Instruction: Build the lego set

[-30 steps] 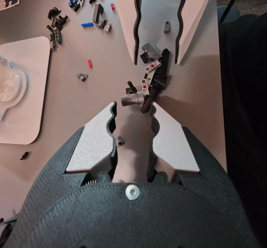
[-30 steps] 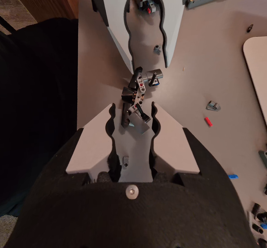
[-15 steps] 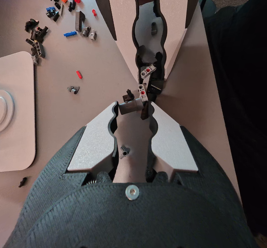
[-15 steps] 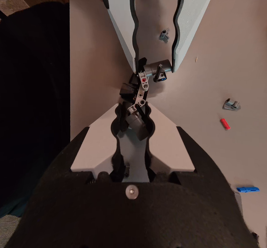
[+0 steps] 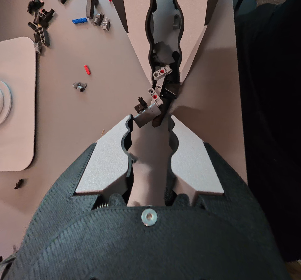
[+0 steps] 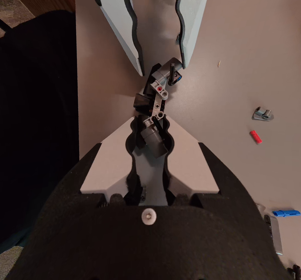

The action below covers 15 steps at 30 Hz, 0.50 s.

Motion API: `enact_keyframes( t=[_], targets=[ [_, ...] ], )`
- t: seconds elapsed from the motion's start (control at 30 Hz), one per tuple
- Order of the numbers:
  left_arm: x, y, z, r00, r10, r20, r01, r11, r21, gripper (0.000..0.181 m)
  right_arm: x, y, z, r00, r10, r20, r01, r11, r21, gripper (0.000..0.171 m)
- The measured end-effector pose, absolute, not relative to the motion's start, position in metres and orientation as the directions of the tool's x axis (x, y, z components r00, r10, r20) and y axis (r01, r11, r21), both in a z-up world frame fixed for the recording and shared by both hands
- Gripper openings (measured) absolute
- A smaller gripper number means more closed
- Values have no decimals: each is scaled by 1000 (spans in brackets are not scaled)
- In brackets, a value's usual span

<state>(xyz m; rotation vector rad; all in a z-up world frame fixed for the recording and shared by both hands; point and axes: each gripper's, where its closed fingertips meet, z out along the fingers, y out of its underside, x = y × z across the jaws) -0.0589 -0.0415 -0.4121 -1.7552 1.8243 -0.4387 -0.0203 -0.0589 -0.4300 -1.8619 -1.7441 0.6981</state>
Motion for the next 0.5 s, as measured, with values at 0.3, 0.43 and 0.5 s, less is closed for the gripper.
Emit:
enact_keyframes(
  t=[0.3,0.43,0.5],
  targets=[
    [-65,-52,-413,81,-982,-168,-795,38,-605,41,-20,-58,-430,54,997,-49,745,-73,-663,28],
    [-66,-58,-411,101,-980,-170,-790,24,-612,41,-20,-58,-430,53,997,-50,746,-73,-662,28],
    [-67,-61,-411,103,-980,-170,-789,23,-614,41,-20,-58,-430,52,997,-51,746,-73,-662,28]
  ],
)
